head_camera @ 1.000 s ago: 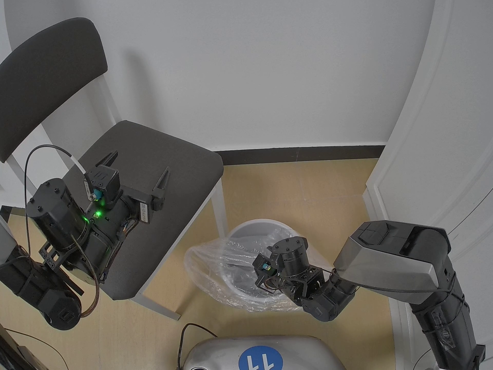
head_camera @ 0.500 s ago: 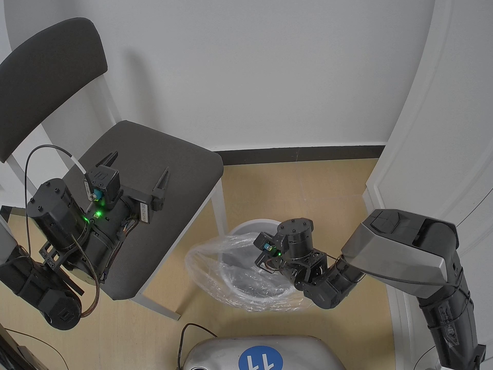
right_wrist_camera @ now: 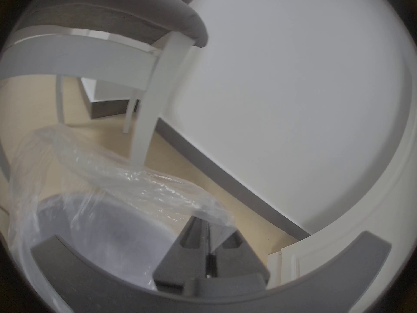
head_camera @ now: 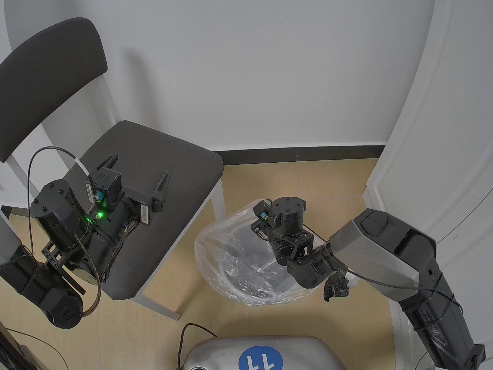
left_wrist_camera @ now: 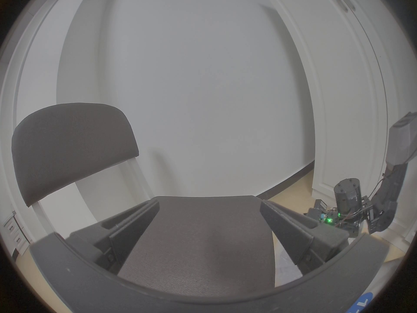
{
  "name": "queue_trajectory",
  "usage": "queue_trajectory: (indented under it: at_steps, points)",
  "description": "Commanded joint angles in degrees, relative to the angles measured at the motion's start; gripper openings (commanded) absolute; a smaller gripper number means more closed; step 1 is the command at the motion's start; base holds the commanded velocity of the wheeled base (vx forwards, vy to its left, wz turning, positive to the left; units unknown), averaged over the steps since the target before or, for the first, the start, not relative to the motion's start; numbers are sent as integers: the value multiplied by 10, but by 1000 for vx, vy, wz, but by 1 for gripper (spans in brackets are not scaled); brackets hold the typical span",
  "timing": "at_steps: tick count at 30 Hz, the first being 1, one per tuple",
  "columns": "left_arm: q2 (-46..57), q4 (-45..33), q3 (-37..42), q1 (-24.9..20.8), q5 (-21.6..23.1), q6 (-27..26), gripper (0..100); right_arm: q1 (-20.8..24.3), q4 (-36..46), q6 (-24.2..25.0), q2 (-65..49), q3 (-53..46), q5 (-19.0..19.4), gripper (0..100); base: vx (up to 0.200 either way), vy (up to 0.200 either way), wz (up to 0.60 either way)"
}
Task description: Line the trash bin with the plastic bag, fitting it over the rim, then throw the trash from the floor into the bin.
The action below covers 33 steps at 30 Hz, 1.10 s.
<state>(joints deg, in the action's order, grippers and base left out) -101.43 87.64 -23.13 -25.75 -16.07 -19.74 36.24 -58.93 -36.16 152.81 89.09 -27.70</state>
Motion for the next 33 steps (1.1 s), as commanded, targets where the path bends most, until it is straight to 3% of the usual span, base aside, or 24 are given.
queue_trajectory:
  at_steps: [1, 4, 18, 19, 31, 33]
  points:
    - [-2, 1, 1, 5, 0, -1, 100, 3, 0, 10, 111, 165, -48, 0, 0, 0, 0]
    - [-3, 0, 0, 7, 0, 0, 100, -3, 1, 3, 151, 255, -64, 0, 0, 0, 0]
    - [-1, 1, 1, 6, 0, -1, 100, -14, -2, -11, 155, 255, -66, 0, 0, 0, 0]
    - [-1, 1, 0, 6, 0, -1, 100, -14, -5, -10, 155, 255, -65, 100, 0, 0, 0]
    - [4, 1, 5, 3, 1, 0, 100, -7, -58, -23, 121, 255, -60, 100, 0, 0, 0]
    - [5, 1, 7, 2, 1, 0, 100, -10, -69, -29, 96, 197, -58, 100, 0, 0, 0]
